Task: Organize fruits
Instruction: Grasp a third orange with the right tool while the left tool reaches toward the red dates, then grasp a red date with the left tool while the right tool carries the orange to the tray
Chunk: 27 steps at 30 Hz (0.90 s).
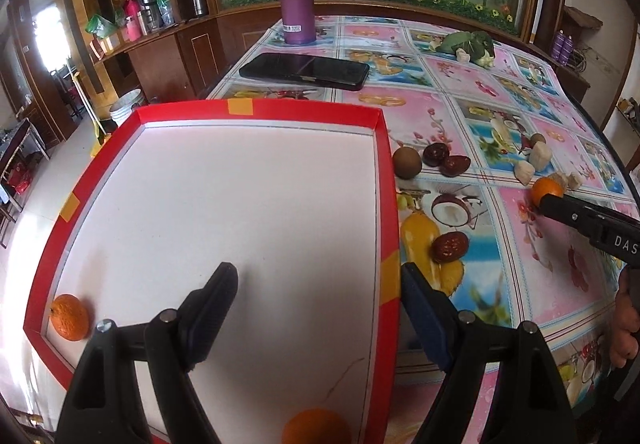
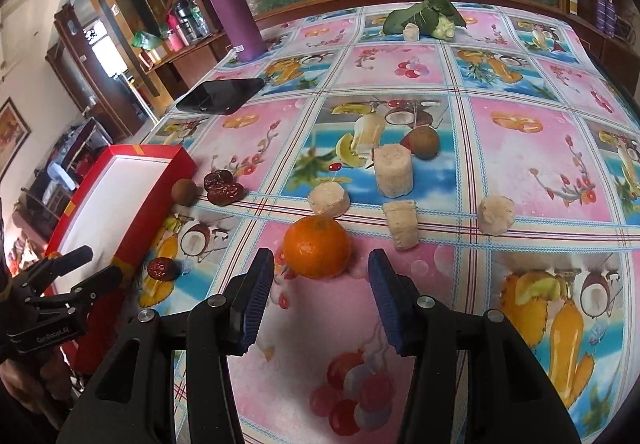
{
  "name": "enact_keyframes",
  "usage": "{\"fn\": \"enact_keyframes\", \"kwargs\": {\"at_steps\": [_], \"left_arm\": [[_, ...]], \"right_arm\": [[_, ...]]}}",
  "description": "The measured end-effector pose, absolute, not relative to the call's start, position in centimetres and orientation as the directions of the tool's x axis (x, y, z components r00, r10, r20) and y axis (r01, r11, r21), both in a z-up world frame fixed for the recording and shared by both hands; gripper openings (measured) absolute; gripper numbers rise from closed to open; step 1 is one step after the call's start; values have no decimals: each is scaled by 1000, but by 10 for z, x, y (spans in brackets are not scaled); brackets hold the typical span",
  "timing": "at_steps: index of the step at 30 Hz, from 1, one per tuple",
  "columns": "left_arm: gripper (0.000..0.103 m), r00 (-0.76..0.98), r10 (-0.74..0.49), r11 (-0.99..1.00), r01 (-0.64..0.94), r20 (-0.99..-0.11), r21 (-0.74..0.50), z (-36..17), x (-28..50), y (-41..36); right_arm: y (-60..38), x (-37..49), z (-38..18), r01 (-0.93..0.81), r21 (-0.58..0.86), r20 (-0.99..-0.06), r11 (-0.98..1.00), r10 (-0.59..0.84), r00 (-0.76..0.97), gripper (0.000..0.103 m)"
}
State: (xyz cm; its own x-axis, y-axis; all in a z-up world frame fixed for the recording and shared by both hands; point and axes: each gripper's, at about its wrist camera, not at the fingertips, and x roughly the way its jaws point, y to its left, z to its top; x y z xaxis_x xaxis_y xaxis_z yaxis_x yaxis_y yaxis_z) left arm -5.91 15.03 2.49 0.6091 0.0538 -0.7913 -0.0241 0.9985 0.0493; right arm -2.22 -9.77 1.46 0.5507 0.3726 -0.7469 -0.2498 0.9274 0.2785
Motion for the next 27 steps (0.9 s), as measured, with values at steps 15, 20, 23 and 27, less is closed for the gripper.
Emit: {"fn": "enact_keyframes", "kwargs": {"at_steps": [15,20,23,27], "left_arm": [[72,614,-91,971,228,-784,66,41,-52,81],[58,579,-99,976,217,-809,35,29,-40,83],[50,566,-111,974,225,-817,23,24,-36,81],[40,548,-128,970,241,-827,9,16,-36,77]], "right_arm": [[-98,-17,13,-238,276,-743,931,364,561,34],[-107,-19,14,-209,297,-741,932,363,565,34],[-108,-19,15,-206,311,-737,928,372,564,34],[-109,-21,17,-207,310,-726,928,372,578,34]]}}
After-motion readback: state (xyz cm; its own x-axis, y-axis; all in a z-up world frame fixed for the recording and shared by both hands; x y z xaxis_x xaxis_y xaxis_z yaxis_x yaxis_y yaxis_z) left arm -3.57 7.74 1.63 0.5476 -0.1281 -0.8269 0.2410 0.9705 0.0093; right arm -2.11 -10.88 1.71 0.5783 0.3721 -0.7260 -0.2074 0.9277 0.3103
